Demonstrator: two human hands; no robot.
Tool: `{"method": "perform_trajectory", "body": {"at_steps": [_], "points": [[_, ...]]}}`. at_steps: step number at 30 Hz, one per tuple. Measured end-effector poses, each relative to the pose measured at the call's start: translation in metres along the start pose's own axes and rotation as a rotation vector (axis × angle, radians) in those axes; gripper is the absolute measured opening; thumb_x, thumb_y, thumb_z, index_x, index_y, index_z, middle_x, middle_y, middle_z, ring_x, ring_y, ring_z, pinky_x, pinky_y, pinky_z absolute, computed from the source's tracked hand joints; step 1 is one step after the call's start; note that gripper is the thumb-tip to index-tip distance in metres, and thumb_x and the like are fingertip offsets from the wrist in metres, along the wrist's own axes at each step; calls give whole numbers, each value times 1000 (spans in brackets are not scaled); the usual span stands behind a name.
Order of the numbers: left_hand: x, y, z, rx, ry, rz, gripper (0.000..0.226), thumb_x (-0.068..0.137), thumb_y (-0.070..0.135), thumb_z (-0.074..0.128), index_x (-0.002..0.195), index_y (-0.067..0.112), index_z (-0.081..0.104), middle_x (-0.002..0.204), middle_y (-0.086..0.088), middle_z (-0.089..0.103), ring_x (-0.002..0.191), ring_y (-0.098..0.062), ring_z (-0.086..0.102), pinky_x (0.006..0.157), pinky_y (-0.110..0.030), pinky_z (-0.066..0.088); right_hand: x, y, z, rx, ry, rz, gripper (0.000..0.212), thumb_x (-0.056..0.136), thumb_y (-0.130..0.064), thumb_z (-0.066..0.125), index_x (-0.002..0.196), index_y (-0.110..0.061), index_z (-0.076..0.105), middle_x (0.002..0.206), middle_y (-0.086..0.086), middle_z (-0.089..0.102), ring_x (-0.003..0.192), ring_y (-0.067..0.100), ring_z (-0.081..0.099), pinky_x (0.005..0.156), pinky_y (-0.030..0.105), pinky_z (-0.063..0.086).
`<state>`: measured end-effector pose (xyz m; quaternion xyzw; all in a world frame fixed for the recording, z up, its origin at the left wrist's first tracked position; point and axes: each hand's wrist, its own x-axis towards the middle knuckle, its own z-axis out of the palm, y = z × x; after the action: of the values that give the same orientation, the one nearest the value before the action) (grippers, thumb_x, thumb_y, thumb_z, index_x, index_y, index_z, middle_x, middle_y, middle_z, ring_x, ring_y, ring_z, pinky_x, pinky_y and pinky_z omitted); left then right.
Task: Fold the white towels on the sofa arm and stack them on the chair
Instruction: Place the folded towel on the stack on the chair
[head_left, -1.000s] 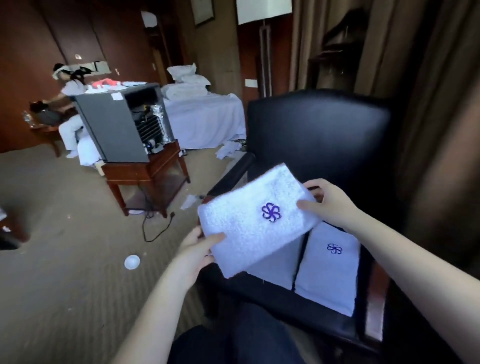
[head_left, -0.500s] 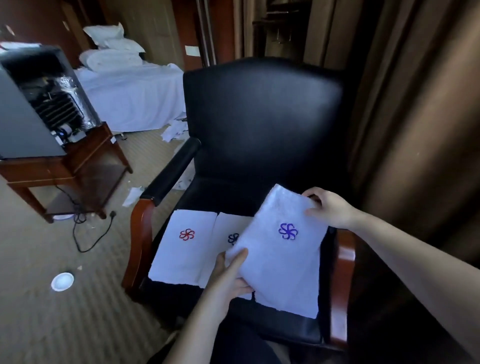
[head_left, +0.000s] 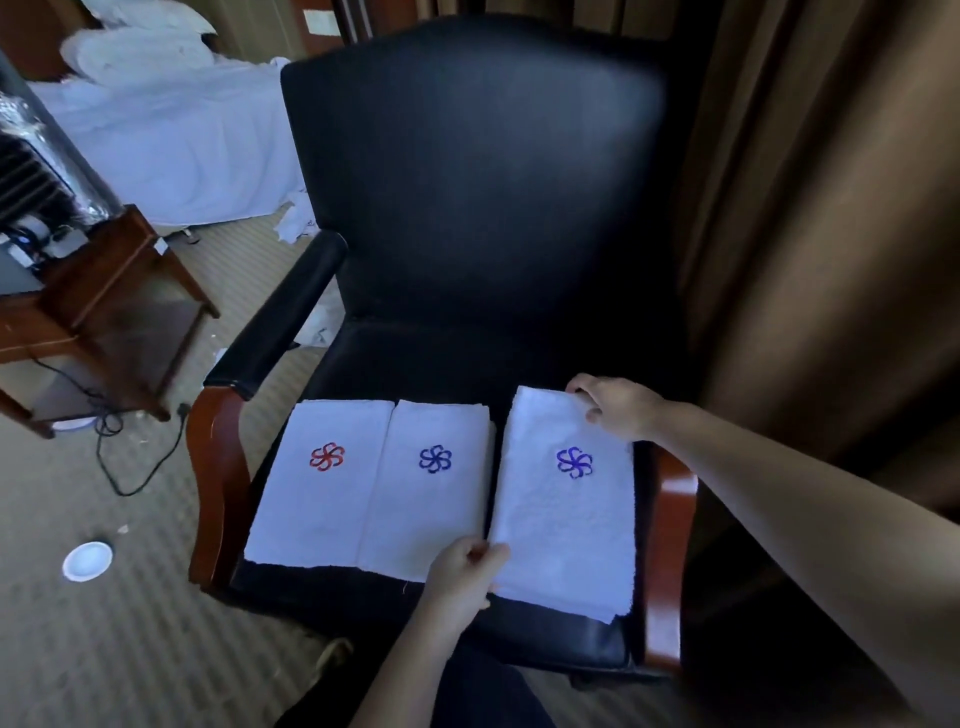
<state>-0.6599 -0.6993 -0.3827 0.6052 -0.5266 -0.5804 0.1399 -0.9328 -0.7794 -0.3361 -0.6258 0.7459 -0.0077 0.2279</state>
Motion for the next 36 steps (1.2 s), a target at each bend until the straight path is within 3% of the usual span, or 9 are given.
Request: {"method": "perform_trajectory", "body": {"at_steps": [5, 8, 11, 14, 16, 19, 27, 33, 36], "points": [[13, -14, 9, 284, 220, 247, 15, 89, 29, 65, 85, 19, 55, 85, 7, 59, 82, -17, 59, 70, -35, 49, 6, -2, 15, -181, 109, 11, 40, 93, -14, 45, 132, -22, 44, 131, 3, 51, 117, 25, 50, 94, 36, 44], [13, -1, 15, 462, 435, 660, 30, 86, 28, 63, 114, 17, 58, 111, 7, 55, 101, -13, 48, 79, -25, 43, 1, -5, 30, -94, 368, -90, 38, 90, -8, 48, 126, -18, 51, 139, 2, 43, 126, 22, 40, 101, 36, 36], [16, 22, 34, 670, 364, 897, 60, 88, 47, 44, 140, 19, 48, 146, -1, 45, 136, -20, 35, 105, -33, 38, -2, -15, 49, -42, 401, -125, 38, 95, -12, 47, 133, -15, 49, 143, 2, 42, 127, 24, 39, 101, 35, 34], [26, 24, 52, 962, 111, 707, 93, 76, 73, 26, 156, 30, 5, 163, -4, -12, 146, -24, -23, 121, -42, 7, 8, -17, 57, -56, 250, -107, 47, 102, -31, 39, 147, -17, 34, 153, 4, 35, 139, 26, 30, 114, 32, 21], [38, 5, 60, 991, 74, 644, 96, 75, 77, 27, 154, 34, -9, 157, 0, -31, 140, -22, -38, 121, -43, -4, 14, -13, 62, -51, 118, -106, 55, 105, -38, 28, 155, -23, 13, 162, 1, 14, 149, 23, 9, 121, 34, 3], [51, -17, 65, 1011, 168, 681, 94, 81, 77, 37, 155, 33, 0, 162, -4, -18, 146, -26, -24, 117, -46, -1, 18, -5, 80, -45, 74, -104, 55, 105, -41, 18, 155, -31, -3, 163, -6, -4, 149, 18, -8, 120, 33, -9], [70, -31, 75, 1056, 276, 734, 94, 79, 78, 38, 155, 26, 20, 163, -11, 6, 150, -33, 0, 119, -47, 5, 29, -1, 99, -77, 149, -102, 54, 105, -41, 15, 154, -32, -5, 163, -7, -5, 149, 16, -8, 119, 33, -10], [53, -14, 65, 1097, 100, 635, 95, 77, 81, 20, 149, 34, -20, 155, -4, -35, 139, -24, -39, 118, -46, -16, 21, -6, 80, -30, 45, -97, 56, 105, -40, 22, 155, -30, -1, 163, -3, -3, 149, 18, -8, 119, 34, -9], [42, -7, 60, 1143, 81, 624, 94, 77, 80, 16, 152, 33, -13, 158, -7, -28, 143, -29, -31, 116, -49, -15, 9, -6, 61, 60, 37, -113, 59, 105, -33, 35, 156, -25, 6, 163, 3, 4, 150, 21, -2, 119, 33, -3]]}}
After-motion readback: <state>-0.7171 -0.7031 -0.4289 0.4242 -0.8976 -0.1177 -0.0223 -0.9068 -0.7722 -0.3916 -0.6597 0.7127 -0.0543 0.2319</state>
